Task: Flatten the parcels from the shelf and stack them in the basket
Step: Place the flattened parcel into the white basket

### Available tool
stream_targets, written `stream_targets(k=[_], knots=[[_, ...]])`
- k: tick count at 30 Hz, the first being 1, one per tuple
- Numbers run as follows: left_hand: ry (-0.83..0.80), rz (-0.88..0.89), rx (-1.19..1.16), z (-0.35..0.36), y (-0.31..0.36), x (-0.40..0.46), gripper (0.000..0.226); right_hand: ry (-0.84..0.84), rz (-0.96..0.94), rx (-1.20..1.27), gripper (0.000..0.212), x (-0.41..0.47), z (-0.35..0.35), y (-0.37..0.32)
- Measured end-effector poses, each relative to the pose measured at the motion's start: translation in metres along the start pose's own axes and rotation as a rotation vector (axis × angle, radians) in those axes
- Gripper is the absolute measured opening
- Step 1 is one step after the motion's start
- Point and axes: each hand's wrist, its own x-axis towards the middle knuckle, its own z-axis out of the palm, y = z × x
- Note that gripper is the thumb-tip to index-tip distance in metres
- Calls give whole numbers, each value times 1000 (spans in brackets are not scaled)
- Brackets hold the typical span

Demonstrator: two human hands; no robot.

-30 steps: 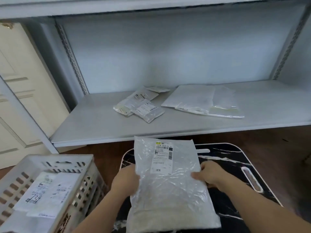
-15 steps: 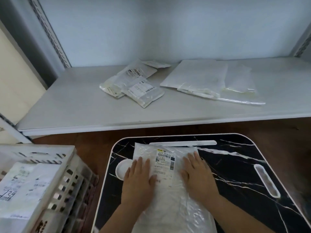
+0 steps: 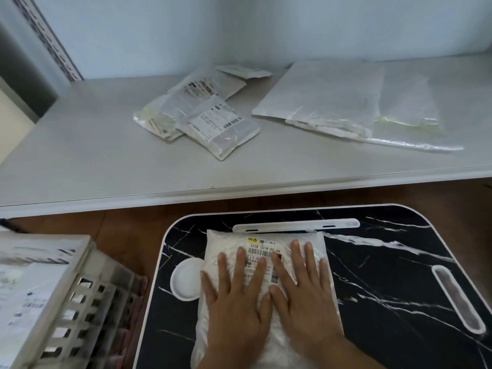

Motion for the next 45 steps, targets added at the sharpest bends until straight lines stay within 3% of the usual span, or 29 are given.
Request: stream_targets(k=[18, 23, 27, 34, 37, 41, 45], knots=[[-153, -71, 77, -5, 2, 6, 60, -115, 65, -99, 55, 15, 5, 4], [-58, 115, 127, -19, -7, 14, 49, -41, -9, -89, 57, 13, 8, 4], [-53, 144, 176, -16, -25, 30, 56, 10, -146, -104, 59, 21, 8, 5], [-61, 93, 149, -11, -22, 34, 70, -30, -135, -83, 54, 26, 13, 9], [-176, 77, 207, -20, -17, 31, 77, -96, -108, -104, 53, 29, 10, 9], [-138, 46, 203, -35, -9, 11, 71, -105, -46, -74, 57, 16, -7, 3], [-95, 74, 100, -36, -9, -36, 56, -45, -177, -17, 58, -27, -25, -5]])
